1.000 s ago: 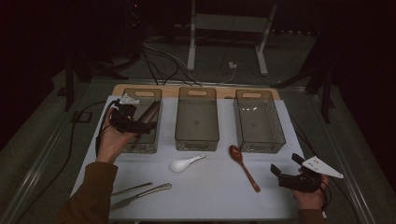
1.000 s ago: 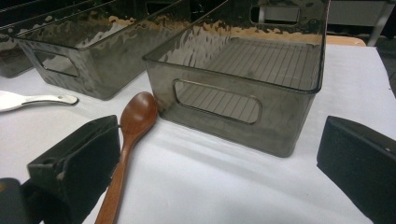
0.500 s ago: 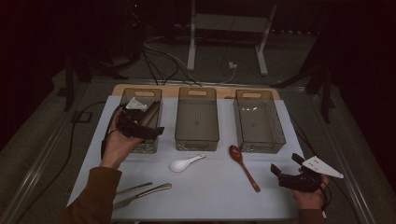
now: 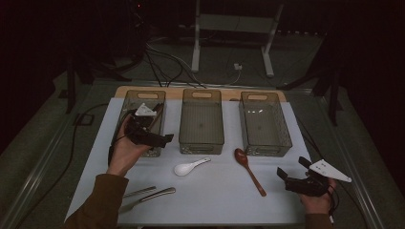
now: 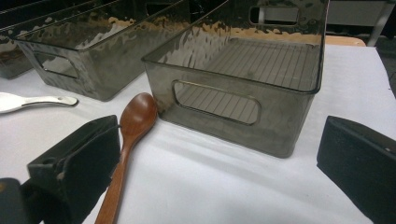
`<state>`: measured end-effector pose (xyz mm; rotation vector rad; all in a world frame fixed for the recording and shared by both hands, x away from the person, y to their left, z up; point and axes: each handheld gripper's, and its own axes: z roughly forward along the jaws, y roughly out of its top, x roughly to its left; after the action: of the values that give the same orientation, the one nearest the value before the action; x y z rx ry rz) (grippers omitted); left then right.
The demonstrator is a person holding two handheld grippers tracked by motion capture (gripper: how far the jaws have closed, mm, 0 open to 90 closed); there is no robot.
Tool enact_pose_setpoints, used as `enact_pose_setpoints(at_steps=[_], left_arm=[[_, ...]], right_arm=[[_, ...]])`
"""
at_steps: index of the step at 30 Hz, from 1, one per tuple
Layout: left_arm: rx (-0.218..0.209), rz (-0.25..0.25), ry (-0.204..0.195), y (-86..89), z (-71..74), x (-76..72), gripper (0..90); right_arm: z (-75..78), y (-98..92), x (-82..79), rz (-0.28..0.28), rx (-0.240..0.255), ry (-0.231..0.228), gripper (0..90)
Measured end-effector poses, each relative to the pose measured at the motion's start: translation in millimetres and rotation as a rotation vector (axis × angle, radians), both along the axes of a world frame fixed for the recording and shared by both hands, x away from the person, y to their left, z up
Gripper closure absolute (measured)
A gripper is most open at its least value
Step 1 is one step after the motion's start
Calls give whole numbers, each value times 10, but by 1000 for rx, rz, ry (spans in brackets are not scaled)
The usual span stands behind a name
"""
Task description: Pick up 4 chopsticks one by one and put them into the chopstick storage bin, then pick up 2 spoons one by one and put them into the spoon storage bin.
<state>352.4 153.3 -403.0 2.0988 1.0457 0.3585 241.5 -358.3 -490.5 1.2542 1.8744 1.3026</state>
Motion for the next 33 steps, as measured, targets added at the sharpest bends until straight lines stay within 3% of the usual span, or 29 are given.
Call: enact_pose_setpoints(at_steps=[16,33], left_arm=[[-8,-25,-10,-150,-58,-31,7],[-8,-67,8,-355,-174,-47,7]], right_arm=[[3,-4,1,-4,0,-1,0],[0,-14,1,-6,3,-1,0]])
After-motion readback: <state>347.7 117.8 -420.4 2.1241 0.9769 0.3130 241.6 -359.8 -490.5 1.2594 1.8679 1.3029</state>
